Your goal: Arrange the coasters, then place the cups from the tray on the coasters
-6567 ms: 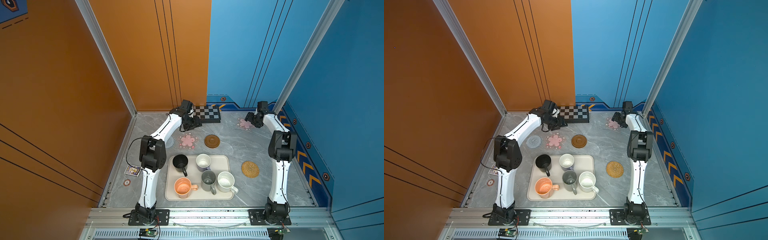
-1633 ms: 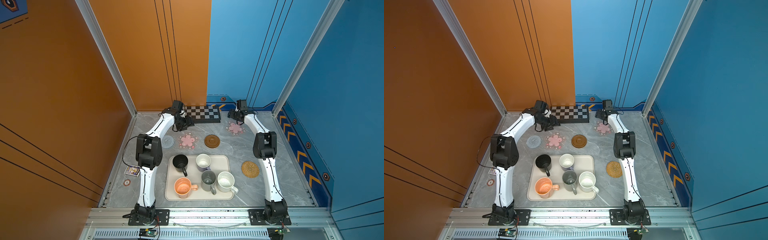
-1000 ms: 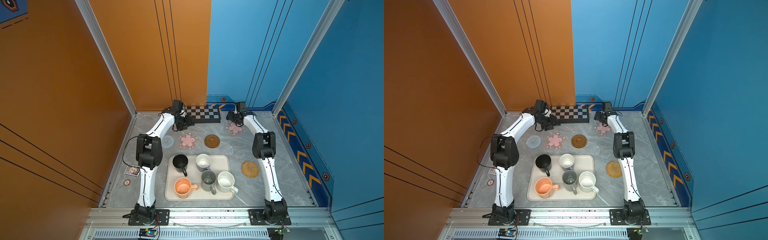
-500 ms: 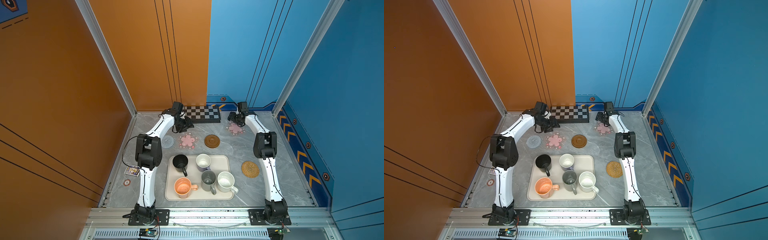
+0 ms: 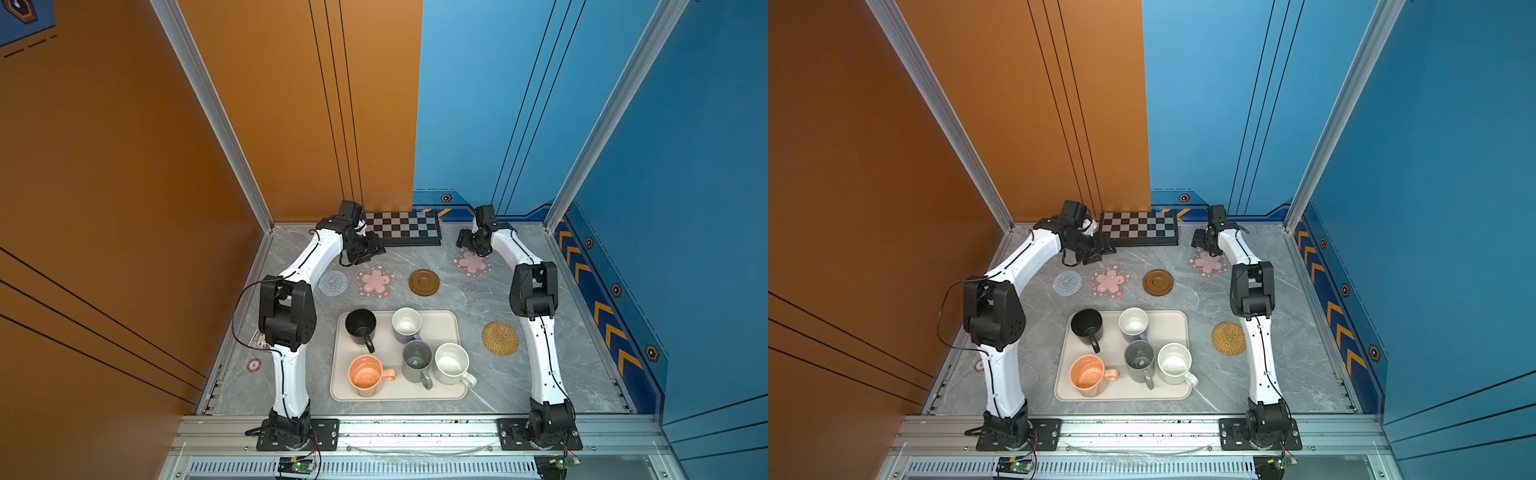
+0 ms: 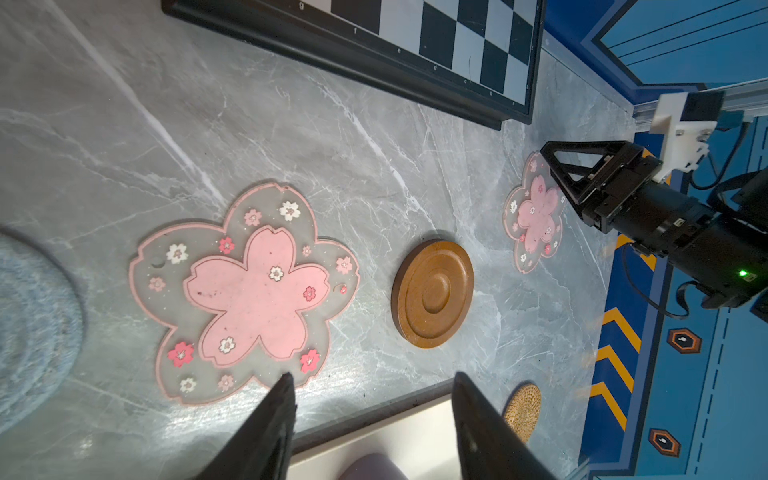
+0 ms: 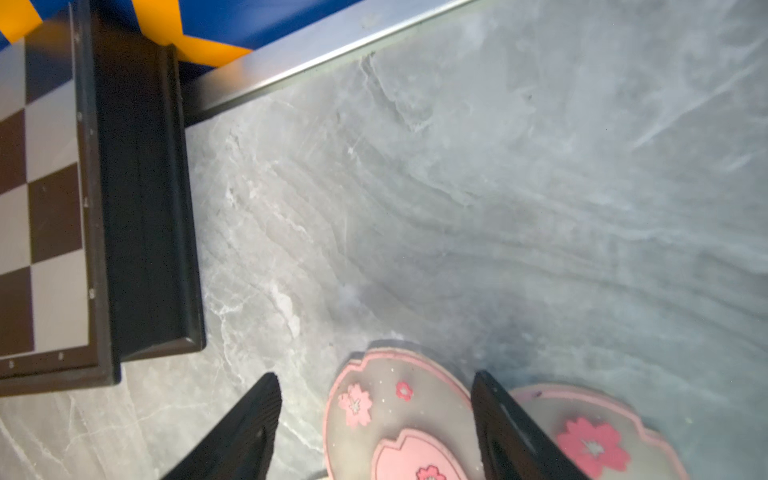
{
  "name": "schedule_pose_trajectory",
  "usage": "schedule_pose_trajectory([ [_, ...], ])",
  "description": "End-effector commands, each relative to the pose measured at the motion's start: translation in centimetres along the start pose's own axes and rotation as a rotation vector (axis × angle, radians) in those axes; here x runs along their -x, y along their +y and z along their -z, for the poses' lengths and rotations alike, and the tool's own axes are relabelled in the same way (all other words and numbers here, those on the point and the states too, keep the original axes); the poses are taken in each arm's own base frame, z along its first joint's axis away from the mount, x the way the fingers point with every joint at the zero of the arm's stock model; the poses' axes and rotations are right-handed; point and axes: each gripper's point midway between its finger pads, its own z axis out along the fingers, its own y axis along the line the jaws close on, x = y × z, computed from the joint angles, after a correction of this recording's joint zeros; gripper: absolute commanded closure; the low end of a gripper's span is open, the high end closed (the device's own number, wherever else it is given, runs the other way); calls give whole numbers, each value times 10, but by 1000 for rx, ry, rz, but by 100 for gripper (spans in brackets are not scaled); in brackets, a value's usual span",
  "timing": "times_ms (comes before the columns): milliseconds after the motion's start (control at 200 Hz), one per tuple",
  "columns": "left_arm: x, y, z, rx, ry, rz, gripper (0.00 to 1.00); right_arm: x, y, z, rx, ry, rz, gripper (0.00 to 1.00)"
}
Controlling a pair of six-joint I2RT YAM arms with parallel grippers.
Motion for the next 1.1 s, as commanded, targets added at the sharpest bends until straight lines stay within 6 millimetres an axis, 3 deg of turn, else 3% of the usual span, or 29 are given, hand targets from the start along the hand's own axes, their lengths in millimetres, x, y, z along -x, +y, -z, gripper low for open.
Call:
schedule_pose_trajectory([
  [0, -4, -6, 15, 9, -26, -25, 39, -52, -17, 7, -89, 182, 15, 26],
  [350, -14, -9, 30, 14, -41, -39, 39, -83, -38, 30, -167, 237, -2, 27],
  [821, -27, -17, 49, 15, -66, -55, 39, -87, -46, 61, -183, 191, -76, 28],
  [846, -28, -17, 50, 16, -66, -55, 39, -95, -49, 60, -182, 203, -83, 29],
  [1096, -35, -22, 57, 13, -74, -71, 38, -73, -44, 91, -140, 117, -105, 27],
])
